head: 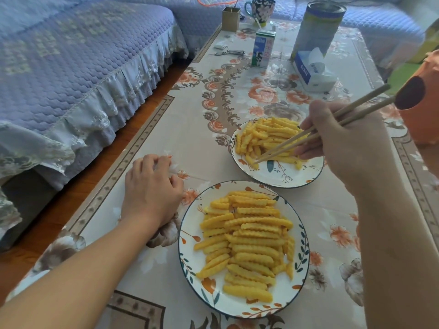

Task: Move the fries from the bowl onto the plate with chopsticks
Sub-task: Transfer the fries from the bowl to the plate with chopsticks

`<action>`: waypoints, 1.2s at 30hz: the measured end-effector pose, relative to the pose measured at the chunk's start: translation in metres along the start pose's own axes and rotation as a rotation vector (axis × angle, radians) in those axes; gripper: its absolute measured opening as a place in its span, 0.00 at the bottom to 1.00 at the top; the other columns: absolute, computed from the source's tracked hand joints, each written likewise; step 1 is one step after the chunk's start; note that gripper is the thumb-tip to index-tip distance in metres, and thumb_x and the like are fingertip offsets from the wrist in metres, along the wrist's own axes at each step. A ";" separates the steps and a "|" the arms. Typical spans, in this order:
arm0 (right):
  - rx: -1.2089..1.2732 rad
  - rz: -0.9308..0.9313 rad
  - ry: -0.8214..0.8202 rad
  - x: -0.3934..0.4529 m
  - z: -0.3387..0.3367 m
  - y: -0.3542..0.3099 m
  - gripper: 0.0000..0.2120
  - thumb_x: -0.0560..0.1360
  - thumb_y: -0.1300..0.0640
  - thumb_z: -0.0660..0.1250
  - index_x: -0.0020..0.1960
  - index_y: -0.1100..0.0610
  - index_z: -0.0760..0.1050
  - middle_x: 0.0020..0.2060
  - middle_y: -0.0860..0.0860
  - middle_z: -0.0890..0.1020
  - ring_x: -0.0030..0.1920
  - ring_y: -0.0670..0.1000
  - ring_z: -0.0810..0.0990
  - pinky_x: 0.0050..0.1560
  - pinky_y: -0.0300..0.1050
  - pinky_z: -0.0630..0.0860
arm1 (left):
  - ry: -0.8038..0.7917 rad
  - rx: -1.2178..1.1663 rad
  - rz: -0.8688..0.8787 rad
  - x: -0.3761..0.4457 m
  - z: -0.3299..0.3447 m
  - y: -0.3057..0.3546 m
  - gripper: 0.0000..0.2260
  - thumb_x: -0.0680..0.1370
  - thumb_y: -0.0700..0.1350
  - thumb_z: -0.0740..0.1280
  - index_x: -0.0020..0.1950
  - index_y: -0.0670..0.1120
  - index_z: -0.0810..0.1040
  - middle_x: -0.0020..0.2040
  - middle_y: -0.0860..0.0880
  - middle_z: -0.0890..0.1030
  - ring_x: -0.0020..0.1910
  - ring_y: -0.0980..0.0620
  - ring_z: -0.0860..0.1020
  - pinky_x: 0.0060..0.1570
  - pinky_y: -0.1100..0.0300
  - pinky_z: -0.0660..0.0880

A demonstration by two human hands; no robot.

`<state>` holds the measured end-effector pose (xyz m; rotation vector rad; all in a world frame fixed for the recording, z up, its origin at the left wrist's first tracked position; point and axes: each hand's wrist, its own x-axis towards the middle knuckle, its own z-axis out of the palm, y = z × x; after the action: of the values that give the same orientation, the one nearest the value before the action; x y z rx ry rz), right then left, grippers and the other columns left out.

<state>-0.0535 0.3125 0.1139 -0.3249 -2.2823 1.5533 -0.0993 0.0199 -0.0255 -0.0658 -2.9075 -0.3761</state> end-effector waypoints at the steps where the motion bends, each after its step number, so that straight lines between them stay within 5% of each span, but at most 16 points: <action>1: -0.008 0.010 0.001 0.000 0.003 0.001 0.18 0.83 0.48 0.64 0.43 0.60 0.81 0.29 0.55 0.84 0.30 0.56 0.86 0.34 0.50 0.85 | 0.002 -0.001 -0.003 0.000 0.000 0.000 0.15 0.77 0.47 0.63 0.63 0.47 0.75 0.62 0.44 0.74 0.62 0.42 0.70 0.62 0.44 0.68; 6: -0.025 0.043 0.002 -0.002 0.016 0.007 0.16 0.83 0.47 0.64 0.43 0.56 0.81 0.33 0.55 0.84 0.31 0.53 0.86 0.35 0.46 0.85 | -0.002 -0.002 0.005 0.000 0.000 0.000 0.16 0.77 0.47 0.63 0.64 0.47 0.75 0.62 0.44 0.74 0.62 0.42 0.70 0.62 0.44 0.69; 12: 0.127 0.047 -0.053 -0.004 0.001 -0.009 0.21 0.85 0.49 0.61 0.42 0.63 0.79 0.28 0.58 0.83 0.30 0.59 0.85 0.32 0.51 0.85 | 0.001 -0.003 0.007 0.000 0.000 0.000 0.16 0.77 0.48 0.62 0.64 0.47 0.75 0.62 0.44 0.74 0.62 0.42 0.70 0.62 0.44 0.69; 21: 0.086 -0.071 -0.641 -0.040 0.012 -0.039 0.19 0.75 0.45 0.64 0.37 0.60 0.80 0.28 0.61 0.81 0.27 0.58 0.84 0.29 0.48 0.81 | 0.007 -0.010 0.010 0.000 -0.001 0.000 0.15 0.77 0.47 0.62 0.63 0.47 0.75 0.61 0.44 0.74 0.62 0.42 0.70 0.61 0.44 0.69; 36: -0.031 -0.149 -0.562 -0.041 0.017 -0.038 0.15 0.74 0.46 0.69 0.39 0.58 0.79 0.26 0.55 0.82 0.27 0.53 0.84 0.30 0.43 0.81 | -0.010 0.005 0.006 -0.001 -0.001 0.000 0.14 0.77 0.47 0.63 0.61 0.47 0.75 0.61 0.44 0.74 0.61 0.42 0.70 0.61 0.45 0.69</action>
<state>-0.0231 0.2686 0.1374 0.3124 -2.6616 1.6874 -0.0985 0.0192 -0.0245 -0.0753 -2.9177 -0.3690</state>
